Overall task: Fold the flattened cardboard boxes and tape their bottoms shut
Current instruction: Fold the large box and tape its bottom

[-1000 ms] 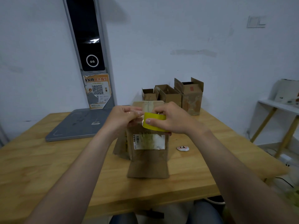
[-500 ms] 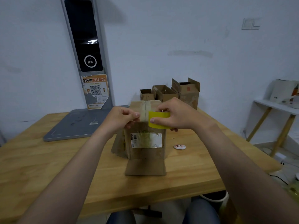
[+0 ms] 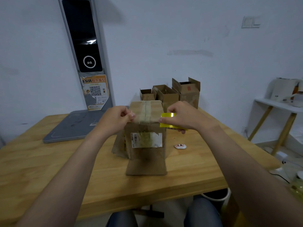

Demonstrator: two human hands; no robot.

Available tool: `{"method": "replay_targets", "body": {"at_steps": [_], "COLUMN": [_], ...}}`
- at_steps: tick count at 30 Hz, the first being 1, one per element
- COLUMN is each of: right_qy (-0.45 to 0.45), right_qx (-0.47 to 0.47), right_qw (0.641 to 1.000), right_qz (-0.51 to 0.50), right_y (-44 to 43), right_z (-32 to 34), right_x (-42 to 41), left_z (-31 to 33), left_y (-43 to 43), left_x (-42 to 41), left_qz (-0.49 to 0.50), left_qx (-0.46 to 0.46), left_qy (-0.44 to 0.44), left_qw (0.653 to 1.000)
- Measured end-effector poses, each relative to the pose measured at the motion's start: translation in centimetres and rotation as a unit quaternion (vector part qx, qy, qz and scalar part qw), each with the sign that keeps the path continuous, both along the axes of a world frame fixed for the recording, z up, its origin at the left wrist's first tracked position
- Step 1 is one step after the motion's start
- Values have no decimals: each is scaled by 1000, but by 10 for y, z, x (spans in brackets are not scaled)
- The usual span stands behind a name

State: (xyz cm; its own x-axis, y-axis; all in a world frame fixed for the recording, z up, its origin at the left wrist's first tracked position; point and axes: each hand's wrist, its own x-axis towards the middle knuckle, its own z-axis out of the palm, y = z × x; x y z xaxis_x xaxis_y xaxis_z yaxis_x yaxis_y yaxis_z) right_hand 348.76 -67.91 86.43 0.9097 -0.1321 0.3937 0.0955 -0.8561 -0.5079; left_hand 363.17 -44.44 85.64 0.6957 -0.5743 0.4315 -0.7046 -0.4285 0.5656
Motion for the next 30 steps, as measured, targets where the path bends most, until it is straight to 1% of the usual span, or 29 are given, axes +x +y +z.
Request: {"method": "replay_targets", "body": {"at_steps": [2, 5, 8, 10, 12, 13, 15, 19, 22, 24, 26, 30], "right_qy": [-11, -22, -42, -35, -2, 7, -15, -72, -101, -132, -153, -128], "right_qx": [-10, 8, 22, 19, -5, -39, -96, -128, -189, -189, -195, -217], "right_qw": [1000, 999, 998, 998, 1000, 999, 994, 986, 965, 955, 949, 946], "right_qz": [11, 47, 50, 46, 22, -3, -54, -77, -150, -188, -195, -202], "right_y": [-1, -5, -15, -22, -31, -36, -49, -54, -56, -56, -54, -47], "right_z": [-1, 0, -3, -6, -7, -8, -13, -26, -30, -32, -35, -38], "right_x": [-4, -11, -13, -11, -7, -6, -5, -3, 2, 5, 10, 23], "left_z": [-3, -6, -8, -9, -10, -10, -13, -23, -31, -35, -39, -42], "left_y": [-2, -1, -2, -5, -3, 0, 5, 12, 18, 23, 25, 24], "left_x": [-2, -2, -1, -1, 4, 7, 12, 17, 24, 29, 34, 49], "left_qz": [-6, -22, -36, -36, -19, -9, -3, -3, 9, 13, 16, 26], "left_qx": [-15, -27, -28, -24, -38, -49, -50, -44, -68, -71, -71, -72], "left_qy": [14, 46, 54, 51, 42, 39, 38, 56, 60, 69, 79, 96], "left_qw": [1000, 998, 997, 998, 998, 998, 998, 997, 996, 995, 994, 992]}}
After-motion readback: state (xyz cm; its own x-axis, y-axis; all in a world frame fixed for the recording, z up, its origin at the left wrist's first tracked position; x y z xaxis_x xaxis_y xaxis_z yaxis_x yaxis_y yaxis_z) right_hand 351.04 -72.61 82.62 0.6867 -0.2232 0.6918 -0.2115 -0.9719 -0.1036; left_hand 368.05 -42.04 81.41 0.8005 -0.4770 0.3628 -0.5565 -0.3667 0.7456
